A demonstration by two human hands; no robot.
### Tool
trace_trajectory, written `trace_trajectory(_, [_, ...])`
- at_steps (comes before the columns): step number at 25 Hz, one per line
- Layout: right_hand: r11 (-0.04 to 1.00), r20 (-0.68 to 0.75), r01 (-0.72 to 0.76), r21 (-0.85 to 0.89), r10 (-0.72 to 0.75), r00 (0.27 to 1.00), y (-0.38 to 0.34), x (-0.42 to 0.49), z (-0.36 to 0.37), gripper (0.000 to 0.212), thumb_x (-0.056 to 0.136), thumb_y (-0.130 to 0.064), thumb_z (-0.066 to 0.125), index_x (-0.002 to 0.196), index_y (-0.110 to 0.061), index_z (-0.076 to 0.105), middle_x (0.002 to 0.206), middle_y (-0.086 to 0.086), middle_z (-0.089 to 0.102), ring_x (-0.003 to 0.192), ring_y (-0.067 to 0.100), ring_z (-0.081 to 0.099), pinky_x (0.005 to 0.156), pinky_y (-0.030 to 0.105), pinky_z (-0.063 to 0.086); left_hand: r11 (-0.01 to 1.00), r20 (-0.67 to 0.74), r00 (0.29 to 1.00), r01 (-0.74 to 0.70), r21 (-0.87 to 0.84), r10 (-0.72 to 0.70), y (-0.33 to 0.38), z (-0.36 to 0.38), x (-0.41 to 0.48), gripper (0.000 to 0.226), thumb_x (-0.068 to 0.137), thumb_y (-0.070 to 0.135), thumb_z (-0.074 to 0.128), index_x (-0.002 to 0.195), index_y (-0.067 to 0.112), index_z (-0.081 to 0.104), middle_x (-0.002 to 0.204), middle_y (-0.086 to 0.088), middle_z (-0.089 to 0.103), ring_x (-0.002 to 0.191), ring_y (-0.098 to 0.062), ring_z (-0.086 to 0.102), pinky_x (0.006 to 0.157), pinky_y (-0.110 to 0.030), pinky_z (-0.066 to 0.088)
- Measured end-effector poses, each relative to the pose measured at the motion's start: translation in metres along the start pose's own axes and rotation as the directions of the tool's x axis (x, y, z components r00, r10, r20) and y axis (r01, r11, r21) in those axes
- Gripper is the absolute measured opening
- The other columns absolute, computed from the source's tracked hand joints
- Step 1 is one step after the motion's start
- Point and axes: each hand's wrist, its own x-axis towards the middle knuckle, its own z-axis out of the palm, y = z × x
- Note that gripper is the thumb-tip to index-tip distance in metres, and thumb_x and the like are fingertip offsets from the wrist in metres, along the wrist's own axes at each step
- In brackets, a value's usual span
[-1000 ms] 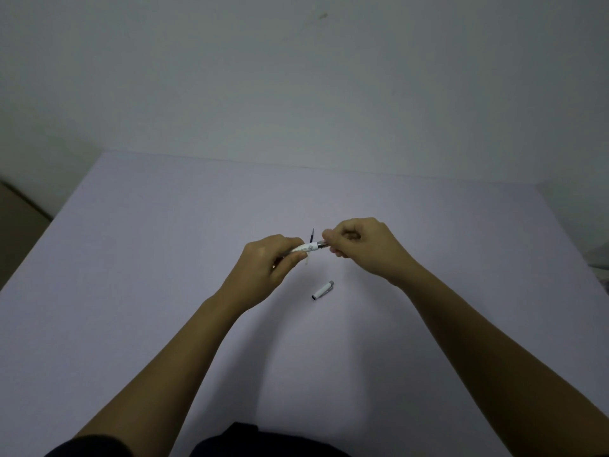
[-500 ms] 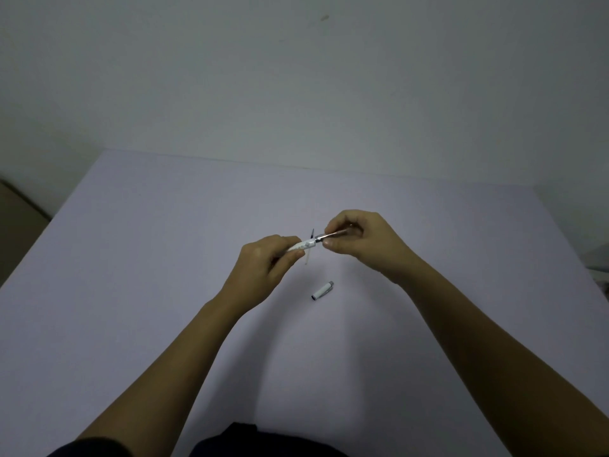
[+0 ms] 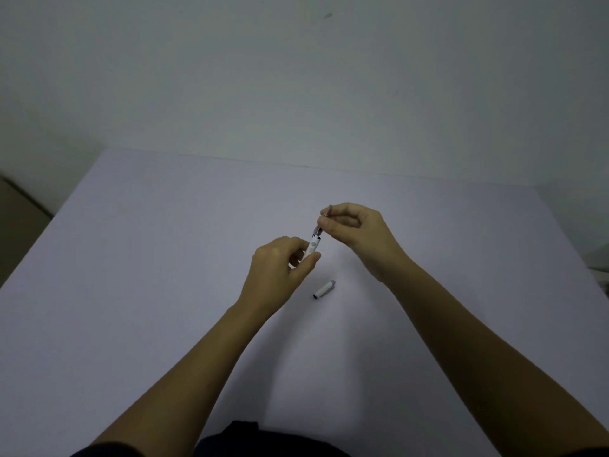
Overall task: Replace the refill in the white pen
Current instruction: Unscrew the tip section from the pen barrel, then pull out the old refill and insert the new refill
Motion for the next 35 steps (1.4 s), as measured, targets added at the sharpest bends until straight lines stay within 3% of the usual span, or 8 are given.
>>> trace_trajectory(6, [0.998, -0.081, 0.058, 0.036, -0.055, 0.995, -0.018, 0.012, 0.012, 0.015, 0.082, -0.021, 0.068, 0.097, -0.022, 0.069, 0.086, -0.006, 0.072, 0.087, 0.004, 0.068, 0.079, 0.015, 0.053, 0.994, -0.011, 0.995, 0.103, 0.026, -0.103, -0.003, 0.004, -0.003, 0.023, 0.080, 0.030, 0.068, 0.073, 0.010, 0.060, 0.060, -0.004, 0.065, 0.057, -0.018, 0.058, 0.062, -0.040, 0.053])
trace_trajectory(13, [0.982, -0.205, 0.119, 0.146, -0.088, 0.975, -0.029, 0.040, 0.005, 0.012, 0.086, -0.023, 0.063, 0.095, -0.029, 0.067, 0.088, -0.012, 0.069, 0.089, 0.000, 0.065, 0.073, 0.012, 0.051, 0.988, -0.014, 0.988, 0.156, -0.022, -0.156, -0.012, 0.005, 0.000, 0.025, 0.080, 0.033, 0.068, 0.071, 0.011, 0.061, 0.056, 0.000, 0.065, 0.055, -0.011, 0.058, 0.059, -0.029, 0.052])
trace_trajectory(15, [0.991, -0.266, 0.065, 0.121, -0.031, 0.963, -0.009, 0.047, -0.006, 0.009, 0.087, -0.024, 0.062, 0.093, -0.025, 0.068, 0.083, -0.009, 0.068, 0.084, 0.001, 0.063, 0.076, 0.014, 0.050, 0.985, -0.036, 0.985, 0.169, -0.037, -0.170, -0.014, 0.005, 0.006, 0.024, 0.080, 0.033, 0.067, 0.069, 0.011, 0.062, 0.052, 0.004, 0.061, 0.050, -0.004, 0.055, 0.054, -0.012, 0.043])
trace_trajectory(19, [0.971, -0.390, -0.235, 0.039, 0.231, 0.891, 0.062, 0.052, -0.015, 0.022, 0.080, -0.019, 0.070, 0.097, -0.007, 0.064, 0.093, 0.012, 0.068, 0.086, 0.020, 0.064, 0.077, 0.028, 0.054, 0.981, -0.055, 0.981, 0.184, -0.067, -0.187, -0.018, 0.005, 0.020, 0.024, 0.080, 0.030, 0.068, 0.069, 0.009, 0.065, 0.051, 0.008, 0.058, 0.057, 0.008, 0.056, 0.057, -0.002, 0.040])
trace_trajectory(22, [0.914, -0.457, -0.340, -0.220, 0.212, 0.864, 0.101, 0.055, -0.012, 0.024, 0.077, -0.020, 0.073, 0.092, -0.003, 0.066, 0.092, 0.015, 0.072, 0.084, 0.026, 0.067, 0.081, 0.036, 0.055, 0.979, -0.078, 0.978, 0.186, -0.085, -0.192, -0.022, 0.006, 0.030, 0.024, 0.080, 0.030, 0.068, 0.069, 0.009, 0.065, 0.051, 0.008, 0.058, 0.059, 0.011, 0.056, 0.059, 0.000, 0.041])
trace_trajectory(27, [0.834, -0.466, -0.353, -0.424, 0.133, 0.875, 0.127, 0.072, -0.006, 0.021, 0.081, -0.019, 0.069, 0.087, 0.000, 0.065, 0.088, 0.017, 0.072, 0.081, 0.025, 0.066, 0.066, 0.024, 0.045, 0.976, -0.096, 0.973, 0.200, -0.090, -0.208, -0.035, 0.010, 0.049, 0.026, 0.080, 0.031, 0.068, 0.069, 0.008, 0.065, 0.053, 0.004, 0.062, 0.060, 0.007, 0.057, 0.059, -0.003, 0.042])
trace_trajectory(33, [0.843, -0.444, -0.372, -0.387, 0.183, 0.877, 0.151, 0.106, 0.001, 0.019, 0.080, -0.017, 0.069, 0.086, 0.000, 0.064, 0.089, 0.016, 0.072, 0.084, 0.026, 0.065, 0.069, 0.025, 0.044, 0.962, -0.071, 0.960, 0.268, -0.054, -0.272, -0.070, 0.029, 0.079, 0.022, 0.080, 0.030, 0.068, 0.071, 0.010, 0.066, 0.053, 0.007, 0.059, 0.047, 0.003, 0.054, 0.057, -0.004, 0.040])
trace_trajectory(35, [0.775, -0.496, -0.502, -0.383, 0.286, 0.820, 0.188, 0.105, -0.012, 0.018, 0.081, -0.018, 0.068, 0.087, -0.001, 0.065, 0.090, 0.014, 0.071, 0.080, 0.020, 0.062, 0.066, 0.022, 0.042, 0.945, 0.038, 0.947, 0.321, -0.061, -0.319, -0.092, 0.065, 0.084, 0.021, 0.080, 0.029, 0.068, 0.071, 0.010, 0.066, 0.053, 0.007, 0.059, 0.048, 0.003, 0.055, 0.056, -0.002, 0.040])
